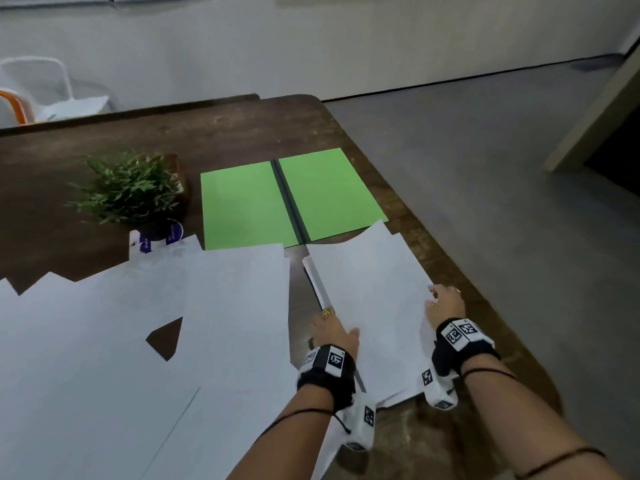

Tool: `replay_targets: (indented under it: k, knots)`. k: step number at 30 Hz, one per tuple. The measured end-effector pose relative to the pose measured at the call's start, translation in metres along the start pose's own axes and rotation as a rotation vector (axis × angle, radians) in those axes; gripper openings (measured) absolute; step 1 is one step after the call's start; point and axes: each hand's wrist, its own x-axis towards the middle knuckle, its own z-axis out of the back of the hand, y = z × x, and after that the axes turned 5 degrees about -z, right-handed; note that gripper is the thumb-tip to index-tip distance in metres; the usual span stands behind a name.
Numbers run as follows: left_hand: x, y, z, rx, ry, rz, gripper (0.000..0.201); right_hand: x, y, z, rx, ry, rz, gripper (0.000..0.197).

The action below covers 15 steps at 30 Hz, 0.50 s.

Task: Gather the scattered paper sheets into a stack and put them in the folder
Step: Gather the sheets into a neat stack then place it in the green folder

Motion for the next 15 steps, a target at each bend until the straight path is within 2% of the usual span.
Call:
replay_targets:
  k: [2, 5, 7, 10, 12, 15]
  knots:
    - [0.002, -0.001, -0.011, 0.102, -0.06, 0.09, 0.067, 0.008, -0.013, -0.002, -0.086, 0.037, -0.07, 0.045]
    - [0.009, -0.006, -0.014, -0.058, -0.122, 0.21, 0.073, 0.019, -0.02, 0.0, -0.116, 0.121, -0.135, 0.06]
    - [0.015, -0.012, -0.013, -0.185, -0.123, 0.257, 0.069, 0.026, -0.016, 0.001, -0.113, 0.154, -0.154, 0.061]
    - [0.023, -0.019, -0.011, -0.298, -0.102, 0.315, 0.049, 0.03, -0.003, 0.001, -0.102, 0.217, -0.198, 0.059]
    - [0.024, -0.02, -0.004, -0.278, -0.056, 0.314, 0.038, 0.031, 0.005, -0.001, -0.108, 0.231, -0.214, 0.057]
    - [0.027, -0.016, 0.002, -0.208, 0.036, 0.292, 0.034, 0.031, 0.011, -0.003, -0.14, 0.245, -0.22, 0.055]
